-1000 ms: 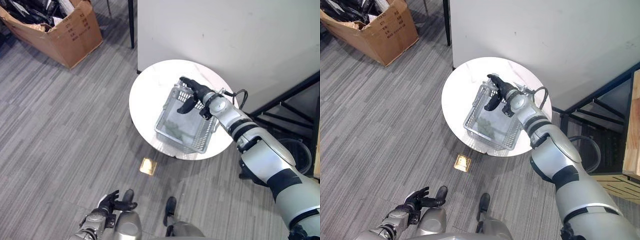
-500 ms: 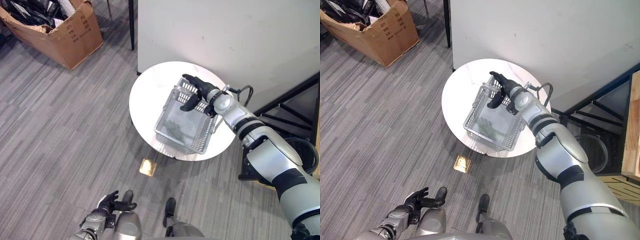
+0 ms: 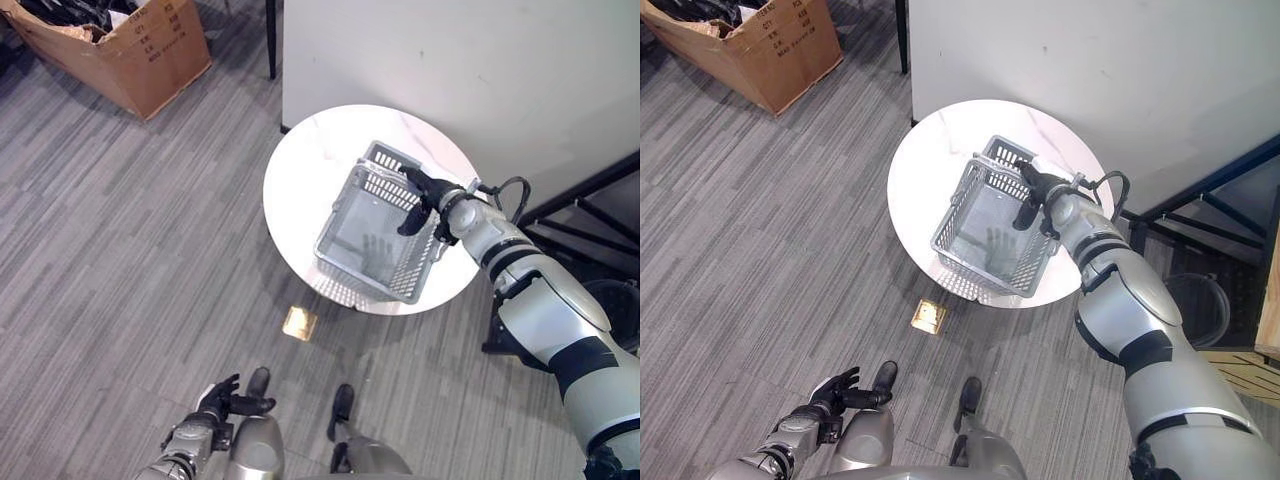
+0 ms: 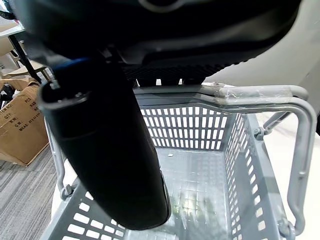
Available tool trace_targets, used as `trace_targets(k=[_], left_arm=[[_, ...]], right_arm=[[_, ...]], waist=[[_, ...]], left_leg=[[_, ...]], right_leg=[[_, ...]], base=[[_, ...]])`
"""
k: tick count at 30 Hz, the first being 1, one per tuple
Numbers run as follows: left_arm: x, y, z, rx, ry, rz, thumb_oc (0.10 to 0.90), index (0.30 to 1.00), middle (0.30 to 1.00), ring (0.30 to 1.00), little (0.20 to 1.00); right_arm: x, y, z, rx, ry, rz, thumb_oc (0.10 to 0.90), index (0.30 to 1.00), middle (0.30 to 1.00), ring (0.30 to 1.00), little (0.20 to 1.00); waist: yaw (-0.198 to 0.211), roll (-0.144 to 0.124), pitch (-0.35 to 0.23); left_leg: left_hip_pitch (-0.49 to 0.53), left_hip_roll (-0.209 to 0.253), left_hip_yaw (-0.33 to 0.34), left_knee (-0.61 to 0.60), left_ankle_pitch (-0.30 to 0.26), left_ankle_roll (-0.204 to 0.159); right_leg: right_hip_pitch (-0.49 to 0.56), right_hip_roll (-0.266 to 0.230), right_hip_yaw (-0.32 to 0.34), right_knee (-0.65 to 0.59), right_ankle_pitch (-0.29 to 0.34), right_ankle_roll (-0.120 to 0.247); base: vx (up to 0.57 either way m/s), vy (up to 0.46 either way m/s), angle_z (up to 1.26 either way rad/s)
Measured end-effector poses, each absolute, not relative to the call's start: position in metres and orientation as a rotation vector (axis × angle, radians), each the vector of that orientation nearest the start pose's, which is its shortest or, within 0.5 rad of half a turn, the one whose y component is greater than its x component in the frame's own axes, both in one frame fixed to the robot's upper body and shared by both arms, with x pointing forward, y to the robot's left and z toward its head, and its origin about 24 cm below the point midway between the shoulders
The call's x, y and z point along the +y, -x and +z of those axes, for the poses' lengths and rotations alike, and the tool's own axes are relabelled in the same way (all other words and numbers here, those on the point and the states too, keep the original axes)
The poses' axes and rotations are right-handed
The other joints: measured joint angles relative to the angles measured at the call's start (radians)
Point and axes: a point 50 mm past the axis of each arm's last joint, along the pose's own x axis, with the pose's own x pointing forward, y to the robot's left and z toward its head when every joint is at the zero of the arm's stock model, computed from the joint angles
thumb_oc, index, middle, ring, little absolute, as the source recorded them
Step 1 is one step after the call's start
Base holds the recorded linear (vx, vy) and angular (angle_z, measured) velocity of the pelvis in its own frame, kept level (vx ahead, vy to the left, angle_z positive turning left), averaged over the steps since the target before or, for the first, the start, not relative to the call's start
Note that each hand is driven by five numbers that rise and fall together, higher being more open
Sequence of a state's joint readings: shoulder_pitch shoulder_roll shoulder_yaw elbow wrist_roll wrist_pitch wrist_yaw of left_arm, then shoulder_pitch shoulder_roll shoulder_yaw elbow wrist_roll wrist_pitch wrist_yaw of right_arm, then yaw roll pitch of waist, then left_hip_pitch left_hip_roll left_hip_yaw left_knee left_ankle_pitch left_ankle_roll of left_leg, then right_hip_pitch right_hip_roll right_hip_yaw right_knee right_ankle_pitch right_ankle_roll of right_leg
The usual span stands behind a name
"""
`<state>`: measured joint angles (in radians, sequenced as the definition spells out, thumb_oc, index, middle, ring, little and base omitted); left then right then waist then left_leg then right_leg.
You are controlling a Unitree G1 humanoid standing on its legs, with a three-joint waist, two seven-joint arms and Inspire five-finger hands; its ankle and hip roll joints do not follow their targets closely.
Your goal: Get the vegetables into the basket
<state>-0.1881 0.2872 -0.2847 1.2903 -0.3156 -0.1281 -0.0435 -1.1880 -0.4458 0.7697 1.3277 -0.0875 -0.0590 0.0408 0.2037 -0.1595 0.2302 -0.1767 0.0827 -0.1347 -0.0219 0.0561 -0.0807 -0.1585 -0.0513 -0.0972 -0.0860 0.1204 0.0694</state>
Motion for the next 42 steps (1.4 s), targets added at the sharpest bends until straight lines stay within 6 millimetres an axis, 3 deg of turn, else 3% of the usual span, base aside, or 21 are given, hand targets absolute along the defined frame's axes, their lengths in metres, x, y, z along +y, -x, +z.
trace_targets(k=[8,15,17,19,20,23,24,26,28,33,36,38,40,42], left_arm=[[0.236,-0.161,-0.138,0.997,-0.159,0.064,0.9,1.0,1.0,1.0,1.0],[0.238,-0.154,-0.141,1.032,-0.155,0.07,0.9,1.0,1.0,1.0,1.0],[0.24,-0.145,-0.144,1.058,-0.146,0.085,0.9,1.0,1.0,1.0,1.0],[0.243,-0.134,-0.147,1.088,-0.143,0.098,0.9,1.0,1.0,1.0,1.0],[0.243,-0.133,-0.148,1.099,-0.141,0.099,0.9,1.0,1.0,1.0,1.0],[0.243,-0.113,-0.154,1.151,-0.119,0.121,0.9,1.0,1.0,1.0,1.0],[0.24,-0.108,-0.156,1.166,-0.119,0.116,0.9,1.0,1.0,1.0,1.0],[0.237,-0.104,-0.158,1.174,-0.121,0.103,0.9,1.0,1.0,1.0,1.0],[0.238,-0.092,-0.16,1.196,-0.1,0.123,0.9,1.0,1.0,1.0,1.0],[0.236,-0.08,-0.163,1.23,-0.113,0.106,0.9,1.0,1.0,1.0,1.0],[0.232,-0.075,-0.165,1.249,-0.132,0.075,0.9,1.0,1.0,1.0,1.0],[0.229,-0.074,-0.166,1.254,-0.134,0.058,0.9,1.0,1.0,1.0,1.0],[0.224,-0.074,-0.167,1.252,-0.14,0.024,0.9,1.0,1.0,1.0,1.0],[0.222,-0.071,-0.168,1.262,-0.14,0.017,0.9,1.0,1.0,1.0,1.0]], right_arm=[[-0.181,-0.418,0.14,0.185,1.101,0.169,0.4,0.3,0.3,0.3,0.3],[-0.167,-0.411,0.117,0.222,1.053,0.277,0.4,0.3,0.3,0.3,0.3],[-0.154,-0.406,0.109,0.195,0.968,0.337,0.4,0.3,0.3,0.3,0.3],[-0.136,-0.401,0.109,0.128,0.925,0.41,0.4,0.3,0.3,0.3,0.3],[-0.131,-0.395,0.109,0.086,0.894,0.441,0.4,0.3,0.3,0.3,0.3],[-0.125,-0.377,0.117,-0.03,0.865,0.523,0.4,0.3,0.3,0.3,0.3],[-0.128,-0.376,0.118,-0.036,0.866,0.527,0.4,0.3,0.3,0.3,0.3],[-0.142,-0.365,0.117,-0.043,0.827,0.518,0.4,0.3,0.3,0.3,0.3],[-0.143,-0.354,0.115,-0.068,0.762,0.541,0.4,0.3,0.3,0.3,0.3],[-0.17,-0.326,0.103,-0.041,0.703,0.537,0.4,0.3,0.3,0.3,0.3],[-0.199,-0.312,0.097,0.031,0.777,0.536,0.4,0.3,0.3,0.3,0.3],[-0.211,-0.309,0.096,0.06,0.808,0.52,0.4,0.3,0.3,0.3,0.3],[-0.249,-0.292,0.09,0.129,0.795,0.412,0.4,0.3,0.3,0.3,0.3],[-0.255,-0.289,0.088,0.145,0.797,0.397,0.4,0.3,0.3,0.3,0.3]], waist=[[0.0,0.0,0.0],[-0.001,0.003,-0.002],[-0.006,0.003,-0.007],[-0.034,0.008,-0.024],[-0.06,0.014,-0.044],[-0.086,0.034,-0.068],[-0.112,0.047,-0.092],[-0.117,0.055,-0.104],[-0.148,0.063,-0.121],[-0.197,0.085,-0.15],[-0.246,0.112,-0.167],[-0.25,0.12,-0.172],[-0.264,0.143,-0.185],[-0.301,0.159,-0.185]], left_leg=[[0.029,-0.001,0.005,-0.002,0.0,0.0],[0.1,-0.003,0.017,-0.013,0.002,0.001],[0.154,0.0,0.041,-0.031,0.002,0.001],[0.181,-0.001,0.059,-0.045,0.003,0.004],[0.187,-0.003,0.065,-0.047,0.002,0.005],[0.217,-0.006,0.09,-0.066,0.008,0.014],[0.224,-0.009,0.097,-0.066,0.005,0.017],[0.236,-0.009,0.11,-0.067,0.002,0.02],[0.248,-0.009,0.125,-0.067,-0.002,0.023],[0.272,-0.007,0.158,-0.068,-0.01,0.028],[0.282,-0.002,0.186,-0.073,-0.015,0.031],[0.282,0.0,0.195,-0.073,-0.016,0.031],[0.278,0.005,0.206,-0.071,-0.017,0.031],[0.277,0.007,0.211,-0.071,-0.018,0.031]], right_leg=[[0.025,-0.001,0.005,0.0,0.0,0.0],[0.084,-0.004,0.019,0.0,-0.001,-0.001],[0.116,-0.003,0.042,0.0,-0.001,-0.001],[0.128,-0.003,0.06,0.0,-0.001,-0.001],[0.129,-0.005,0.068,0.0,0.0,0.0],[0.138,-0.007,0.088,0.0,0.001,0.002],[0.141,-0.009,0.097,0.0,0.001,0.003],[0.147,-0.009,0.106,0.0,0.001,0.003],[0.149,-0.007,0.126,0.0,0.003,0.005],[0.157,-0.004,0.153,0.0,0.004,0.007],[0.152,-0.004,0.18,-0.001,0.001,0.016],[0.148,-0.003,0.186,-0.001,0.002,0.016],[0.137,0.003,0.197,-0.001,0.004,0.015],[0.135,0.005,0.2,-0.001,0.004,0.015]], base=[[0.01,0.002,-0.01],[0.07,0.014,-0.05],[0.07,0.042,-0.29],[0.04,0.059,-0.31],[0.03,0.074,-0.17],[0.04,0.033,-0.24],[0.06,0.037,-0.2],[0.05,0.022,-0.17],[0.04,0.011,-0.24],[0.02,0.007,-0.21],[0.0,-0.003,-0.25],[0.0,-0.01,-0.16],[0.0,-0.009,-0.16],[0.0,-0.015,-0.05]])
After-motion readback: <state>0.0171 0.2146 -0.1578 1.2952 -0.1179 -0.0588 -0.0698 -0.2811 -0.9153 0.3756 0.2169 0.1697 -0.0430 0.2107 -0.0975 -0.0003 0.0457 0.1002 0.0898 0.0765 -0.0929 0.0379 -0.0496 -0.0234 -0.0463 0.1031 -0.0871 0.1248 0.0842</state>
